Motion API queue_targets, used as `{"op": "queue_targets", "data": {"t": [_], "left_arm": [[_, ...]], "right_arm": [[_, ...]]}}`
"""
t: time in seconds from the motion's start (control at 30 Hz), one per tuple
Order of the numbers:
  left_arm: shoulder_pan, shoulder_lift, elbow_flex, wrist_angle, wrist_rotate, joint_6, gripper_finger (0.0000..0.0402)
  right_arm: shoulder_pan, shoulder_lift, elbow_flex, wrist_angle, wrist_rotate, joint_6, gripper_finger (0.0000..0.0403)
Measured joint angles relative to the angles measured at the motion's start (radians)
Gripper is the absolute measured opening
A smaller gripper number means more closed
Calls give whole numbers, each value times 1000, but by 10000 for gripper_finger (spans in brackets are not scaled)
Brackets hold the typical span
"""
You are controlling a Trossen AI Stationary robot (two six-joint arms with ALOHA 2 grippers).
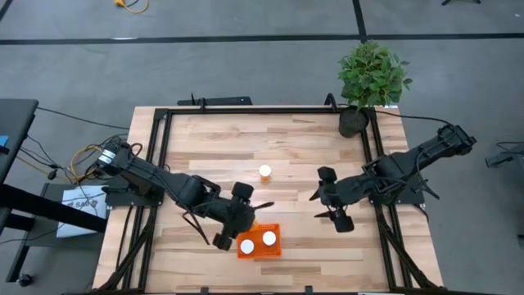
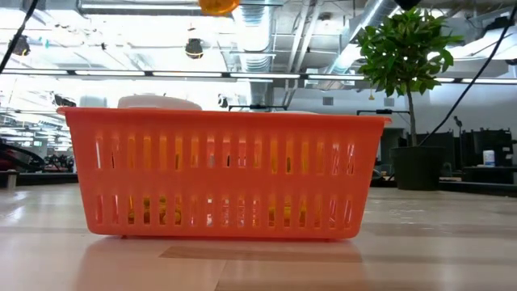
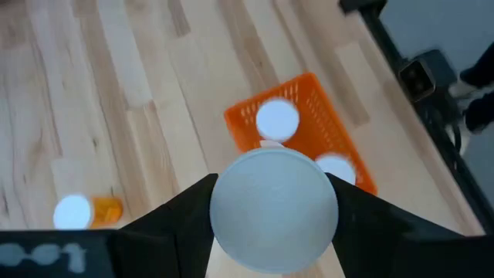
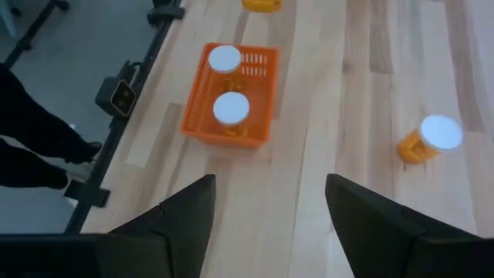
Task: Pick and place pill bottles into a basket
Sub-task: Put the orange pill bottle into the orange bin
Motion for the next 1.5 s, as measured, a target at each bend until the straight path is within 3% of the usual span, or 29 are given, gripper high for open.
{"op": "queue_targets", "data": {"t": [0.5,1.13,1.5], "left_arm": [[-33,263,166,-8,83,-27,204],[-85,366,180,62,88,-61,204],[-63,374,178,9,51,-26,204]], "right_arm": [[66,0,-2,-46,31,47,240],[66,0,-3,-89,31,47,240],[64,0,-3,-89,31,47,240]]}}
